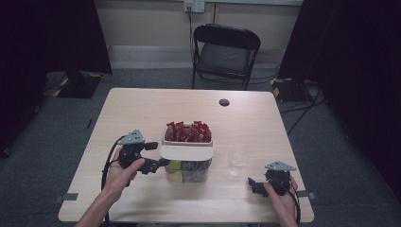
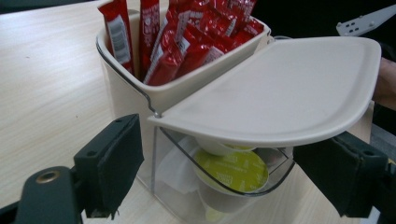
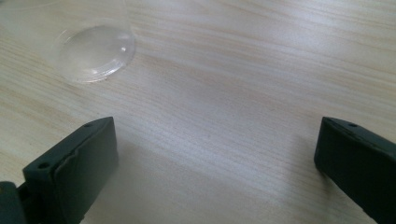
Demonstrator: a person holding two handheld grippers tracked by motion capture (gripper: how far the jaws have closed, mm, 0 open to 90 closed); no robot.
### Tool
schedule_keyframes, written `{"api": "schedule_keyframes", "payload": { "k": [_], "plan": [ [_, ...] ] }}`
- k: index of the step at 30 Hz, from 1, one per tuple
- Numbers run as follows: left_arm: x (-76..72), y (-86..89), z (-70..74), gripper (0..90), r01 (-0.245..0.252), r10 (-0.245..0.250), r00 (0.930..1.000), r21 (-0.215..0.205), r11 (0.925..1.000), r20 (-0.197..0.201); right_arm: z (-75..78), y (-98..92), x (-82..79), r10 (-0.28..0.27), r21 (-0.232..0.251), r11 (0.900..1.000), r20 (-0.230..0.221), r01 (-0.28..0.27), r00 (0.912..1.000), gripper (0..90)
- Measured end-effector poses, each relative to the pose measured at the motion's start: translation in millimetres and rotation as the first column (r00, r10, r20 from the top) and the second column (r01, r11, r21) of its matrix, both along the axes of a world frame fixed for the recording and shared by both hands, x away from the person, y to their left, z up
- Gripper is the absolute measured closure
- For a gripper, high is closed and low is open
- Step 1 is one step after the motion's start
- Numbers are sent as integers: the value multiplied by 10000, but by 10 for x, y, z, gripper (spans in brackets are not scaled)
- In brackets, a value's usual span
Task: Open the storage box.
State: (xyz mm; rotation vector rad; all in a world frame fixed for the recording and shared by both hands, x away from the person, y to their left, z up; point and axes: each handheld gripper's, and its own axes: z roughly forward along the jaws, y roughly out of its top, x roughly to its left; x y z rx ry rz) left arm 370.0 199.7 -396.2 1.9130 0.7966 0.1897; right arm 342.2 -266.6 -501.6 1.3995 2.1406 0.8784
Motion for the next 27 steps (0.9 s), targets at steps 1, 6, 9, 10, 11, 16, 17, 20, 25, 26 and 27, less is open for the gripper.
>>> {"api": "schedule_keyframes", "payload": {
  "k": [1, 6, 9, 10, 11, 16, 17, 20, 25, 26, 27],
  "plan": [
    [8, 3, 18, 156, -47, 47, 10000, -50, 10000, -8, 0, 0, 0, 5, -2, 10000, 0, -5, 10000, 0],
    [48, 16, 66, 155, 6, -6, 10000, -23, 10000, -81, 0, 1, 0, 0, 12, 10000, -5, 0, 10000, 0],
    [70, 23, 81, 155, -9, 9, 10000, -18, 10000, -69, 0, -1, 1, 14, -4, 10000, -1, -14, 10000, 0],
    [70, 23, 81, 154, -9, 9, 10000, -18, 10000, -69, 1, -2, 1, 42, -6, 10000, -8, -42, 10000, 0],
    [86, 17, 92, 155, -57, 57, 10000, -68, 10000, -62, 0, -3, 2, 45, -7, 10000, -8, -45, 10000, 0],
    [143, -9, 106, 155, -163, 163, 9999, 24, 9999, -7, 0, -2, 4, 55, 23, 10000, -27, -55, 10000, 0],
    [152, -9, 100, 154, -175, 175, 9998, -8, 9998, -66, 0, -3, 5, 63, 14, 10000, -11, -63, 10000, 0],
    [177, -11, 88, 154, -178, 178, 9998, -13, 9998, -94, 0, -3, 6, 65, 18, 10000, -13, -65, 10000, 0],
    [212, -8, 93, 153, -218, 218, 9996, -29, 9998, -172, 0, -3, 6, 73, 16, 10000, -12, -73, 10000, 0],
    [215, -12, 104, 153, -220, 221, 9997, 41, 9997, -138, 0, -3, 6, 72, 16, 10000, -13, -72, 10000, 0],
    [214, -13, 118, 154, -264, 265, 9996, 113, 9996, -60, 0, -3, 6, 74, 15, 10000, -13, -74, 10000, 0]
  ]
}}
